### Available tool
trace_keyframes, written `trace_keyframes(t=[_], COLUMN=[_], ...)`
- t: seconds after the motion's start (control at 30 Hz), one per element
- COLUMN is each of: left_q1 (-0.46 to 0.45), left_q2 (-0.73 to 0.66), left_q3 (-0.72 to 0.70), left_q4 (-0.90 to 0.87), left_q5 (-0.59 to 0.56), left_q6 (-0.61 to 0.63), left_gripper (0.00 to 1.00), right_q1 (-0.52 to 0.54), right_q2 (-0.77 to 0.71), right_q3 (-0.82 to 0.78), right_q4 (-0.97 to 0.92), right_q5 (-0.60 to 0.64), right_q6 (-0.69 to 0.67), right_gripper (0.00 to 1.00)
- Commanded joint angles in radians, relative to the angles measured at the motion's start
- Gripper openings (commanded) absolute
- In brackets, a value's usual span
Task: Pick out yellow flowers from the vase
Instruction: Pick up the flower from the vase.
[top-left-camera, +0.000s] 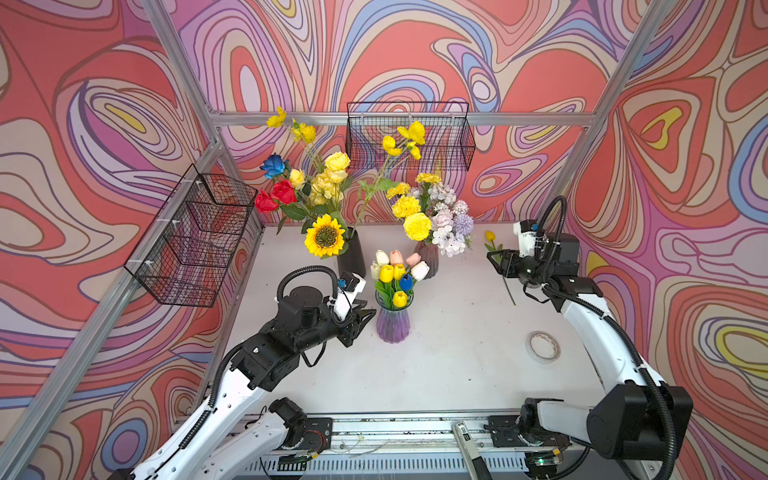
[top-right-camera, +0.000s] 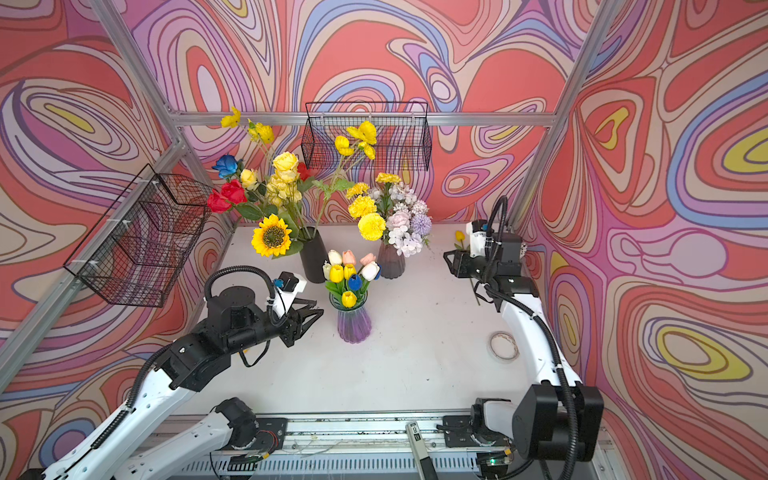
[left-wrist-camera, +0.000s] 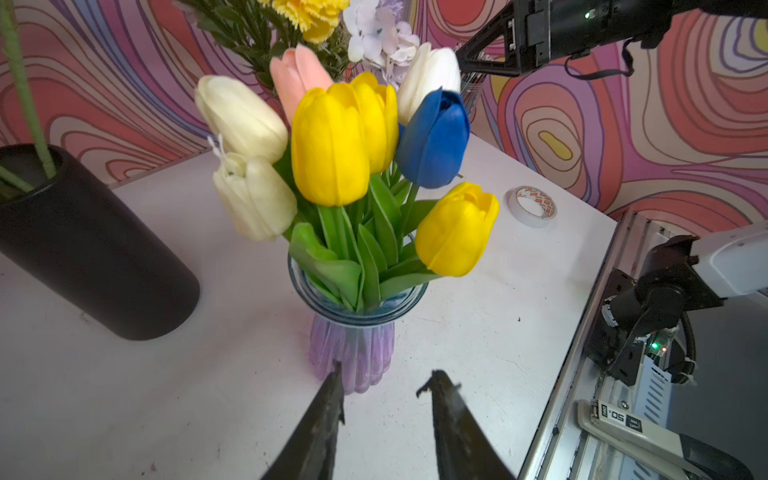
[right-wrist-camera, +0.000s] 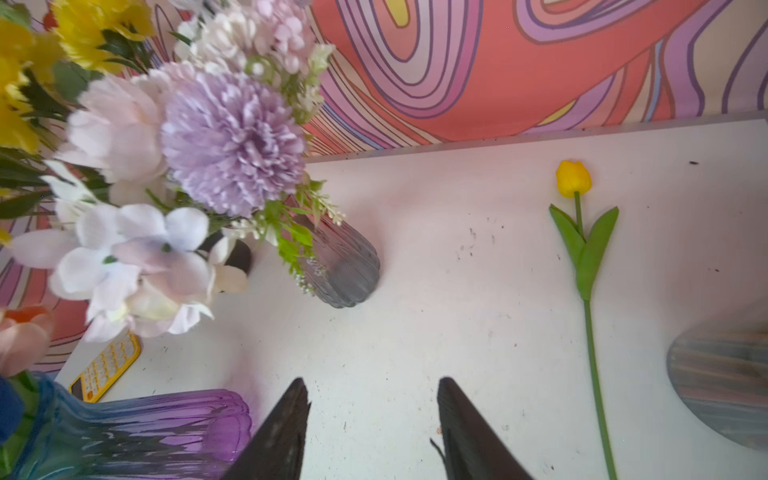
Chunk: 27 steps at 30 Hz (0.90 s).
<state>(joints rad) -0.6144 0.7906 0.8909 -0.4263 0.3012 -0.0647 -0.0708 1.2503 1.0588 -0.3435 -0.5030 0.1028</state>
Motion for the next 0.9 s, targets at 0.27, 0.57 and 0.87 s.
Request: trace_keyframes(t=[0.27,0.57,0.87], left_q1=[0.001,0.001,0.001], left_q2=[0.131,0.188,0.212], left_q3=[0.063,0.066,0.066], left_q4=[0.155,0.219,0.208], left_q5=[0.079,0.025,-0.055], left_q6=[-0.076,-0.098,-0.087], left_gripper=[0.28,0.27,0.23], right_q1=[-0.002,-0.001,-0.002], right_q2=[-0.02,-0.039,-0.044], right_q3=[-0.035,-0.059,-0.068], right_q4=[0.069,0.096,0.112], right_q5=[-0.073,-0.081,-0.087], right_q6=[0.031,0.038,0.041], right_gripper=[0.51,0.51,0.5])
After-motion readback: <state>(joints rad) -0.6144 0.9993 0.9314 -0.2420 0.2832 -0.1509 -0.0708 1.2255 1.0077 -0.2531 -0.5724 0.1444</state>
